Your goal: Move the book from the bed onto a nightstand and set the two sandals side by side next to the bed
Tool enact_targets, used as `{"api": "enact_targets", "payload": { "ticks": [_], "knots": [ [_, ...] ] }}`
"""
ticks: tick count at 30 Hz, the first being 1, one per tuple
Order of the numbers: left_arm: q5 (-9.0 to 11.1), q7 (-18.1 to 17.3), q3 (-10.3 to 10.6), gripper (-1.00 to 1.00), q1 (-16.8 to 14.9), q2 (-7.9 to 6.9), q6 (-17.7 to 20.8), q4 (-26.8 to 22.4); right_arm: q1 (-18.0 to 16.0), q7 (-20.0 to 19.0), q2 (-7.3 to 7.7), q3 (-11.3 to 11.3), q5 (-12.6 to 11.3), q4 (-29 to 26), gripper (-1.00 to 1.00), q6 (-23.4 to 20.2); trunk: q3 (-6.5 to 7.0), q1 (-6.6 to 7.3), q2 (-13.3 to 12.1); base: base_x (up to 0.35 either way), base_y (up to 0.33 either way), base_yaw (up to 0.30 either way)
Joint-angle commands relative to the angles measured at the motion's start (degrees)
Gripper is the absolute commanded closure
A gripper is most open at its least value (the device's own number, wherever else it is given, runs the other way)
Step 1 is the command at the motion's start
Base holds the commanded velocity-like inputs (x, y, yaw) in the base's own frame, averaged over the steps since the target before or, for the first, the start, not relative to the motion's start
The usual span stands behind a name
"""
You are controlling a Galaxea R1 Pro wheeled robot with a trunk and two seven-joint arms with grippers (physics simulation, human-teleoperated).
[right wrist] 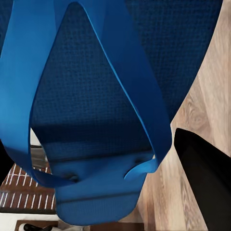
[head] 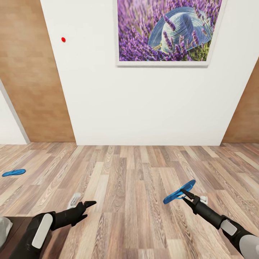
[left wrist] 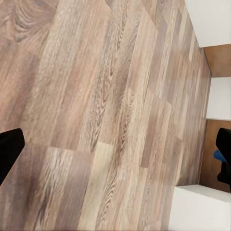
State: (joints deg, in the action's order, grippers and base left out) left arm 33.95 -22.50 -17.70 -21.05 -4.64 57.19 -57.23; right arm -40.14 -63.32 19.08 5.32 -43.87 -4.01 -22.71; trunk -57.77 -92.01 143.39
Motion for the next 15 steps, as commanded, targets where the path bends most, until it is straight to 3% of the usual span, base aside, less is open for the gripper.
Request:
{"api": "enact_targets", "payload": {
  "ticks": [1, 15],
  "knots": [
    [-0.37, -0.44, -0.14, -1.00, -0.04, 0.01, 0.29, -0.01, -0.02, -0.12, 0.00, 0.48, 0.15, 0.01, 1.00, -0.63, -0.06, 0.00, 0.02, 0.140, -0.112, 0.000],
    [-0.37, -0.44, -0.14, -1.00, -0.04, -0.10, 0.29, 0.01, -0.02, -0.04, 0.08, 0.48, 0.16, -0.03, 1.00, -0.23, -0.06, 0.00, 0.02, 0.159, -0.087, 0.000]
  ]
}}
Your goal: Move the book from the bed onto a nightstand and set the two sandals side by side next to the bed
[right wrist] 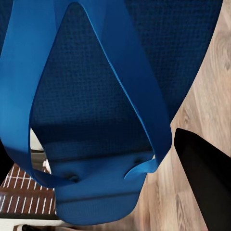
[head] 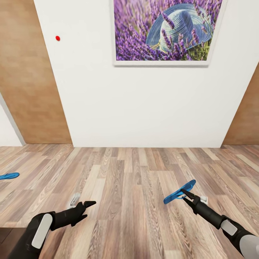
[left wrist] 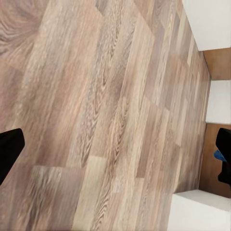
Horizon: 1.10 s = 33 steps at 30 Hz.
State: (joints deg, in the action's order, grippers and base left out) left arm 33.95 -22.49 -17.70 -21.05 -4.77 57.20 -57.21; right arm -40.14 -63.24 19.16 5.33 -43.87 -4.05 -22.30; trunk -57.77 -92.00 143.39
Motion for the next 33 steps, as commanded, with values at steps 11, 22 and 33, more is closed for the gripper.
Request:
{"api": "enact_targets", "payload": {
  "ticks": [11, 22, 33],
  "knots": [
    [-0.38, -0.45, -0.14, -1.00, -0.04, -0.06, 0.28, -0.01, -0.02, 1.14, 0.01, 0.52, -0.18, 0.01, 1.00, -0.48, -0.06, -0.01, 0.02, 0.189, -0.008, 0.000],
    [-0.38, -0.45, -0.14, -1.00, -0.04, -0.07, 0.28, -0.01, -0.02, 2.43, 0.01, 0.47, -0.31, 0.00, 1.00, -0.49, -0.06, -0.01, 0.02, 0.194, 0.000, 0.011],
    [-0.38, -0.45, -0.14, -1.00, -0.04, -0.07, 0.28, -0.01, -0.02, 2.39, -0.07, 0.40, -0.17, 0.01, 1.00, -0.47, -0.06, -0.01, 0.02, 0.194, -0.037, 0.156]
  ]
}}
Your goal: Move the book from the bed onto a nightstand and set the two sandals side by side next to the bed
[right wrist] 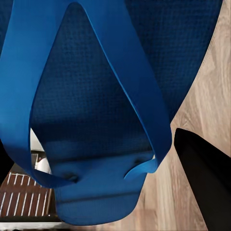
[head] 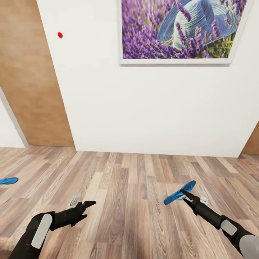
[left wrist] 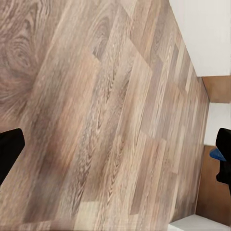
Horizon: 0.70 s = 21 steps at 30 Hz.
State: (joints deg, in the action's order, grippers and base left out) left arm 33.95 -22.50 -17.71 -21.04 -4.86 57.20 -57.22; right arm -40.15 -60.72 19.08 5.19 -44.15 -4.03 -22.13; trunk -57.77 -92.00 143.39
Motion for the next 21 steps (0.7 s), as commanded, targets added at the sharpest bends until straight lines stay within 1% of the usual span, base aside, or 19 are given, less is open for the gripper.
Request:
{"api": "enact_targets", "payload": {
  "ticks": [1, 21],
  "knots": [
    [-0.38, -0.44, -0.13, -1.00, -0.05, 0.03, 0.28, 0.00, -0.01, -0.15, 0.00, 0.53, 0.11, -0.01, 1.00, -0.64, -0.06, -0.01, 0.02, 0.194, -0.069, 0.174],
    [-0.38, -0.44, -0.13, -1.00, -0.05, 0.03, 0.28, 0.00, -0.01, -0.10, -0.09, 0.52, 0.11, -0.01, 1.00, -0.64, -0.06, -0.01, 0.02, 0.194, -0.011, 0.175]
  ]
}}
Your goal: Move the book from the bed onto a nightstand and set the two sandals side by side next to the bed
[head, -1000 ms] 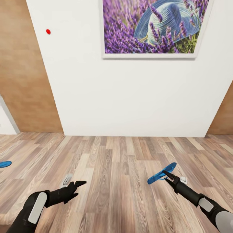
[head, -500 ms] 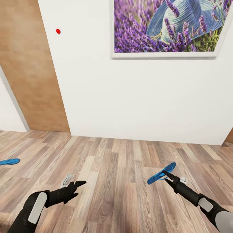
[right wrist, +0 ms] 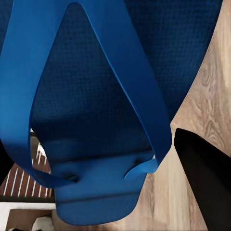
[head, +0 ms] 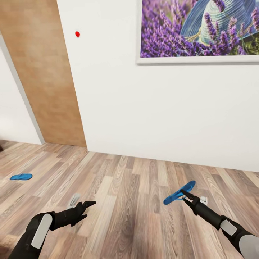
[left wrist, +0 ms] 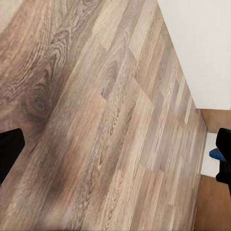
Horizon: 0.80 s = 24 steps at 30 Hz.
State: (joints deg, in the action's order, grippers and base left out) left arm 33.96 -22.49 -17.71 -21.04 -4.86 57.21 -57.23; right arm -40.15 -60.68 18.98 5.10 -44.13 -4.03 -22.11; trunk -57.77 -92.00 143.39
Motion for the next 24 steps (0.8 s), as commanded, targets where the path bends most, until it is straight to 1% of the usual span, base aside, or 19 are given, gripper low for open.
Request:
{"api": "enact_targets", "payload": {
  "ticks": [1, 24],
  "knots": [
    [-0.38, -0.45, -0.13, -1.00, -0.05, 0.03, 0.27, 0.01, -0.02, -0.14, 0.01, 0.61, 0.09, -0.01, 1.00, -0.66, -0.05, -0.01, 0.02, 0.194, -0.043, 0.175],
    [-0.32, -0.45, -0.16, -1.00, -0.05, -0.06, 0.30, 0.01, -0.02, -0.07, -0.02, 0.53, 0.12, -0.01, 1.00, -0.66, -0.05, -0.01, 0.02, 0.175, -0.088, 0.176]
  ]
}}
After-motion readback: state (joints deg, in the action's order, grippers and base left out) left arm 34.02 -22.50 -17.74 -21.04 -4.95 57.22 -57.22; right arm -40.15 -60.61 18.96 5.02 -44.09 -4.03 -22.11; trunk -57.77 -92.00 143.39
